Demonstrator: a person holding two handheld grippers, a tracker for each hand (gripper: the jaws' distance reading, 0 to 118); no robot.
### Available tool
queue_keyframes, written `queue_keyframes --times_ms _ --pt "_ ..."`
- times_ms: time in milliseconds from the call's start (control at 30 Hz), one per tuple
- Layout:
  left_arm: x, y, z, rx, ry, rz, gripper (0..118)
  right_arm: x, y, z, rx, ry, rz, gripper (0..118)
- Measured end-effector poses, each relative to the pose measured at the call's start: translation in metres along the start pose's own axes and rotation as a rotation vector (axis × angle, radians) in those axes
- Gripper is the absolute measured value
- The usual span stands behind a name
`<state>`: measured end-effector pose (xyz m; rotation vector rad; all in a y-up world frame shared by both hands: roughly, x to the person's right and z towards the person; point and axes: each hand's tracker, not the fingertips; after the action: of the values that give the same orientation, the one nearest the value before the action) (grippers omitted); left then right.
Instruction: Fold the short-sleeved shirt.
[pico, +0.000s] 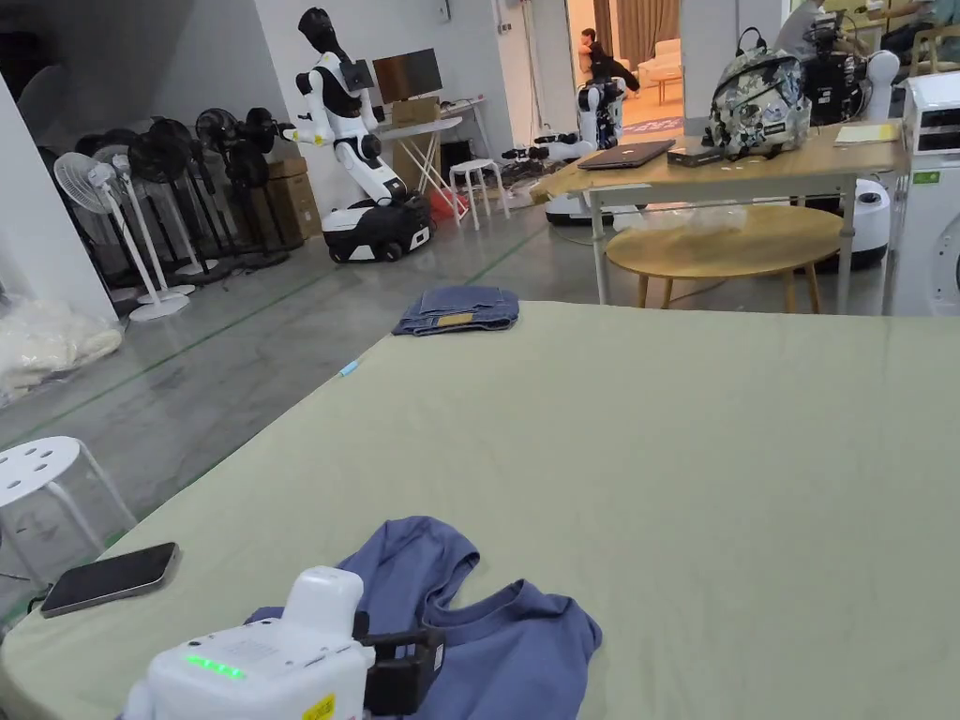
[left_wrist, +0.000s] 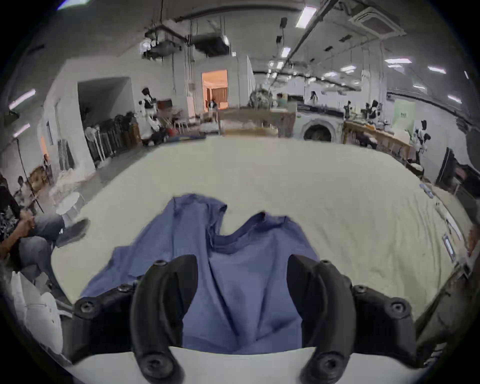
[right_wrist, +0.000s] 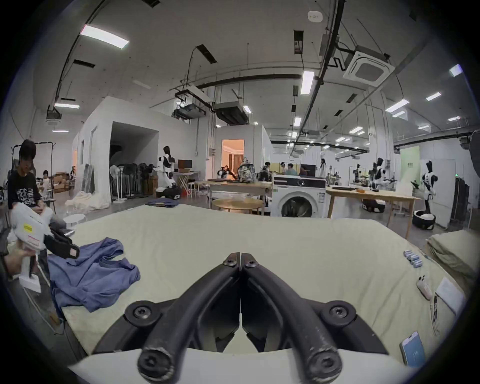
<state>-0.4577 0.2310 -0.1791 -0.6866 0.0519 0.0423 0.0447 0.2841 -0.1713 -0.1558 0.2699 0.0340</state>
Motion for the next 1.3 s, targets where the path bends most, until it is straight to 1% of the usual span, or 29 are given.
queue_keyframes --times_ms 133,167,200,233,267,300,333,400,433,467,500,533,567,667,733,800,867,967,1000,1100,1167,1300 --pt "-0.030 0.001 -0.071 -0.152 0.042 0.013 71 0.011 -0.008 -0.004 -0.040 -0.032 -0.004 0" --pt "-0.035 0.000 -0.084 -0.178 0.055 0.017 71 0.014 -0.010 -0.004 -0.048 -0.037 -0.006 0" --pt "-0.028 0.003 -0.084 -0.222 0.058 0.032 70 0.016 -0.012 -0.005 -0.054 -0.040 -0.007 0" --pt "-0.032 0.001 -0.095 -0.261 0.039 0.045 62 0.017 -0.013 -0.005 -0.059 -0.048 -0.007 0" --pt "-0.033 -0.003 -0.104 -0.306 0.022 0.050 56 0.019 -0.014 -0.005 -0.064 -0.053 -0.004 0" --pt "-0.031 -0.007 -0.108 -0.313 0.064 0.039 56 0.019 -0.015 -0.004 -0.068 -0.058 -0.001 0" --pt "-0.043 -0.013 -0.115 -0.260 0.059 0.044 52 0.020 -0.016 -0.003 -0.071 -0.063 0.002 0" --pt "-0.037 -0.009 -0.116 -0.273 0.066 0.019 37 0.020 -0.017 -0.003 -0.076 -0.067 0.002 0" --pt "-0.036 -0.010 -0.117 -0.277 0.061 -0.006 21 0.021 -0.018 -0.003 -0.077 -0.063 -0.004 0" --pt "-0.030 -0.006 -0.110 -0.279 0.077 -0.021 2 0.021 -0.018 -0.003 -0.080 -0.057 -0.011 0" --pt "-0.031 -0.005 -0.111 -0.282 0.077 -0.010 0 0.021 -0.018 -0.003 -0.083 -0.051 -0.016 0" --pt "-0.034 -0.005 -0.112 -0.284 0.091 -0.006 0 0.021 -0.018 -0.002 -0.083 -0.049 -0.018 0" --pt "-0.036 -0.005 -0.112 -0.285 0.074 0.025 0 0.020 -0.017 0.000 -0.080 -0.046 -0.017 0" --pt "-0.053 0.001 -0.103 -0.249 0.025 0.201 0 0.020 -0.017 0.004 -0.063 -0.041 -0.022 0" --pt "-0.066 0.008 -0.085 -0.178 -0.004 0.297 0 0.021 -0.014 0.004 -0.065 -0.021 -0.050 0" --pt "-0.074 0.023 -0.066 -0.105 -0.018 0.361 0 0.023 -0.013 0.006 -0.061 -0.016 -0.057 0" --pt "-0.072 0.046 -0.040 -0.044 -0.025 0.376 0 0.025 -0.012 0.010 -0.046 -0.016 -0.061 0" --pt "-0.076 0.087 -0.003 0.064 0.006 0.347 0 0.030 -0.010 0.015 -0.029 -0.022 -0.079 0" --pt "-0.069 0.104 0.014 0.095 -0.002 0.342 0 0.033 -0.010 0.015 -0.025 -0.027 -0.087 0" --pt "-0.058 0.157 0.051 0.171 0.032 0.232 0 0.041 -0.009 0.015 -0.026 -0.045 -0.109 0" --pt "-0.059 0.190 0.060 0.204 0.032 0.171 0 0.046 -0.009 0.017 -0.026 -0.060 -0.124 0" --pt "-0.018 0.248 0.082 0.267 0.054 0.052 0 0.061 -0.009 0.027 -0.009 -0.083 -0.158 0"
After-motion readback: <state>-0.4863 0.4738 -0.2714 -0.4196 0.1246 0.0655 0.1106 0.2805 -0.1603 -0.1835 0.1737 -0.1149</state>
